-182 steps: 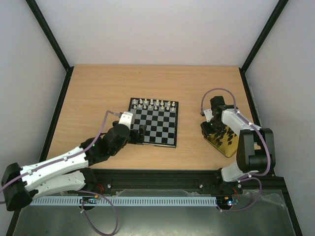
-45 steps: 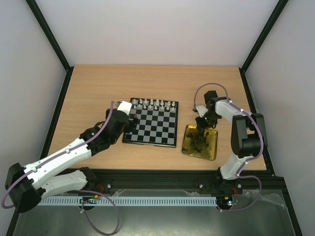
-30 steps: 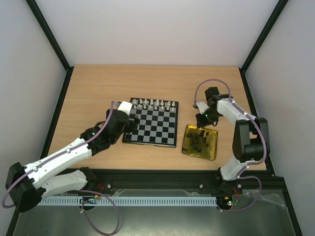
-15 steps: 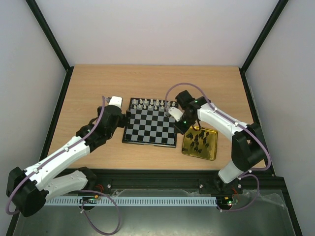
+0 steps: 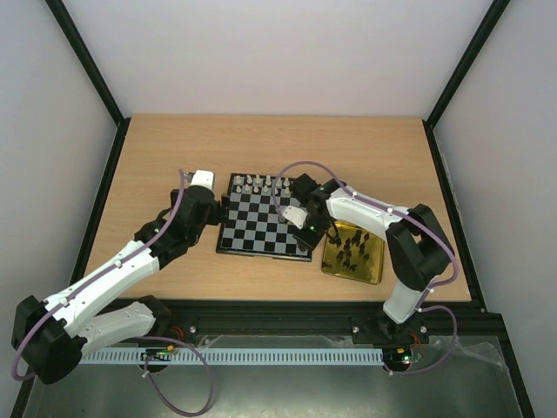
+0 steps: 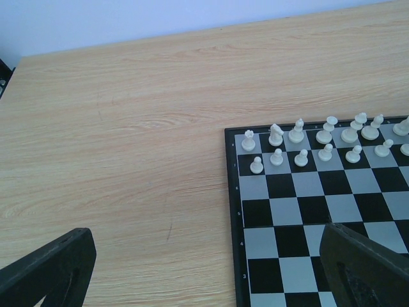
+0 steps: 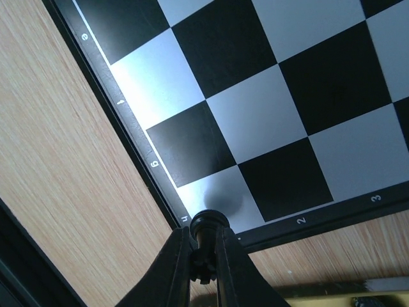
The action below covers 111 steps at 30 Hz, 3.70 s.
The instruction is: Set up the chess pieces on the board
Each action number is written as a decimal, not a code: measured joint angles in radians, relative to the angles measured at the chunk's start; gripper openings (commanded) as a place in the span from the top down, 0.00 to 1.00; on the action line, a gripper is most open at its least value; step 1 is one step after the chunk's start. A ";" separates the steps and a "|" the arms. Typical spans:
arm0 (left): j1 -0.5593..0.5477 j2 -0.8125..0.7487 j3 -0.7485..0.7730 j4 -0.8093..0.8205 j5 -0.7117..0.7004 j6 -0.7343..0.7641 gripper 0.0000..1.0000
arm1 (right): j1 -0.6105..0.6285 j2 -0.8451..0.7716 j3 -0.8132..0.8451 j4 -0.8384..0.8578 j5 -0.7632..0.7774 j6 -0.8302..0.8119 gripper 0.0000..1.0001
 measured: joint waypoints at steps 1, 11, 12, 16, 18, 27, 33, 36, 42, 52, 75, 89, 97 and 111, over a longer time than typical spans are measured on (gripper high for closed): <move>0.000 0.000 0.000 0.000 0.000 0.000 0.01 | 0.002 0.005 0.000 0.002 0.001 0.000 0.95; 0.000 0.002 0.000 -0.002 -0.001 0.000 0.01 | 0.004 0.043 0.000 0.024 0.011 0.000 0.92; 0.000 0.002 0.000 -0.002 -0.001 0.000 0.01 | 0.004 0.043 0.000 0.024 0.010 0.000 0.91; 0.000 0.003 0.000 -0.002 -0.002 0.000 0.01 | 0.004 0.043 0.000 0.026 0.010 0.001 0.86; 0.000 0.004 0.000 -0.003 -0.003 0.000 0.01 | 0.004 0.043 0.000 0.027 0.009 0.001 0.83; 0.000 0.006 0.000 -0.003 -0.003 0.000 0.01 | 0.004 0.043 0.000 0.042 -0.007 0.002 0.81; 0.000 0.010 0.000 -0.004 -0.003 0.000 0.01 | 0.004 0.043 0.008 0.040 -0.025 0.004 0.56; 0.000 0.010 0.000 -0.004 0.002 0.001 0.01 | 0.004 0.035 0.026 0.036 -0.031 0.007 0.00; 0.000 0.012 0.000 -0.002 0.043 -0.015 0.01 | -0.004 -0.106 0.033 0.050 0.023 0.031 0.01; -0.064 0.180 0.111 -0.124 0.146 -0.074 0.01 | -0.047 -0.264 -0.133 0.172 0.227 0.105 0.01; -0.097 -0.137 -0.063 0.005 -0.022 0.005 0.01 | -0.379 -0.496 -0.313 0.271 0.384 0.079 0.11; -0.077 -0.127 -0.117 0.031 0.182 0.069 0.05 | -0.617 -0.370 -0.261 0.085 0.130 -0.033 0.72; -0.077 -0.114 -0.113 0.024 0.222 0.069 0.04 | -0.639 -0.331 -0.262 0.085 0.132 -0.032 0.76; -0.077 -0.135 -0.113 0.024 0.220 0.069 0.03 | -0.639 -0.206 -0.262 0.116 0.118 -0.013 0.76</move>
